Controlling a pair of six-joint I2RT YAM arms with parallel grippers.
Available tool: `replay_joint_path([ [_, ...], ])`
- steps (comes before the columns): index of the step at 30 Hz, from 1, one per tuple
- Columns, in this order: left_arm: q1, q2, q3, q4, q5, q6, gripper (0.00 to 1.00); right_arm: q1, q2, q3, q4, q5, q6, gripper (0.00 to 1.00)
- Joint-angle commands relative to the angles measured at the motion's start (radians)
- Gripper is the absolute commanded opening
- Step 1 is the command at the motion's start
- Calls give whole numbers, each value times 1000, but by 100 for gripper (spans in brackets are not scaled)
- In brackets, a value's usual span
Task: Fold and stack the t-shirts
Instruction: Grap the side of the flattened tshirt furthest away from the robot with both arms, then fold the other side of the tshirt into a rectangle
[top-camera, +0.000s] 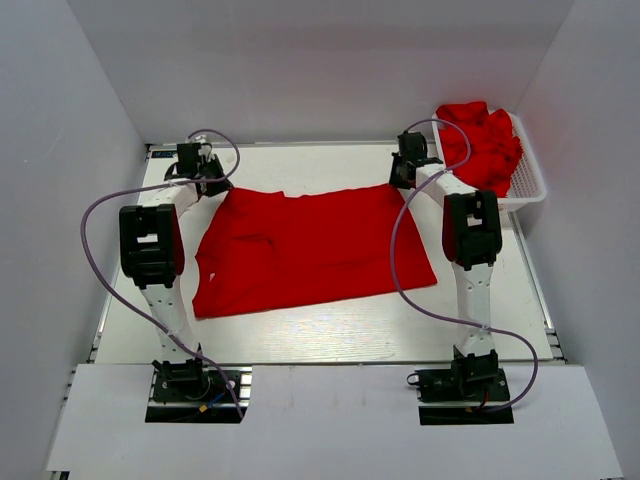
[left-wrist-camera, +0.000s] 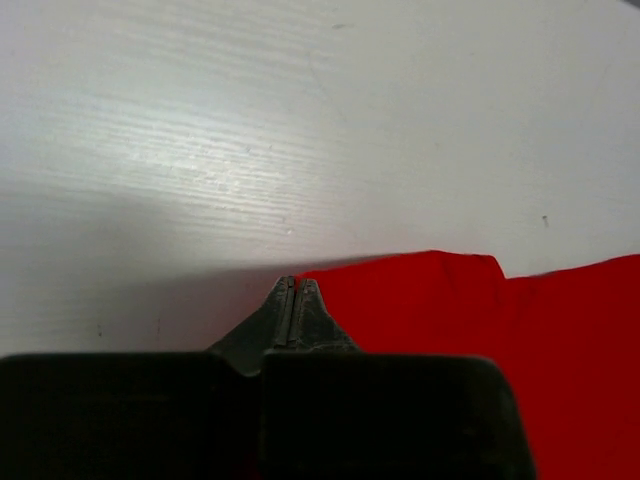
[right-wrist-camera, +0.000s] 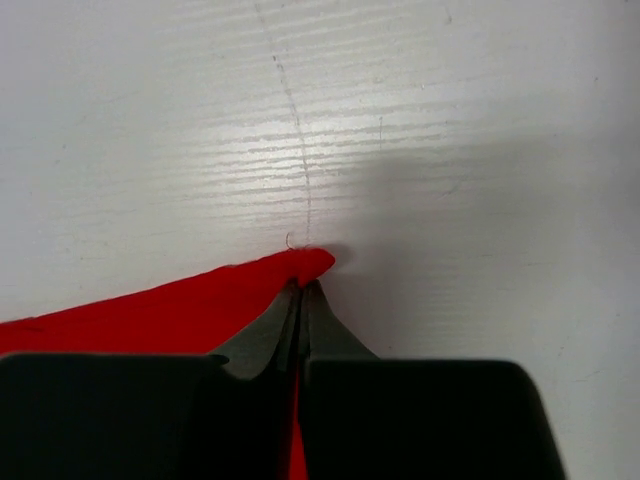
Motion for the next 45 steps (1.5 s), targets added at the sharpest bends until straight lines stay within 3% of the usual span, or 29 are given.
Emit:
replay_joint_path([
  [1,6,-69,83,-10,47,27,0,-3,-100,29,79,34,-39,0],
  [10,-3,-169,-32,-13,47,56,0,-3,-258,-190,187,0,-19,0],
  [21,-3,-434,-342,42,-1,29,0,-9,-460,-457,210,57,-1,0],
  [34,-3,-739,-727,64,-55,-66,0,-45,-577,-600,211,40,10,0],
  [45,-3,-858,-891,51,-64,-99,0,-62,-622,-710,229,-52,7,0],
])
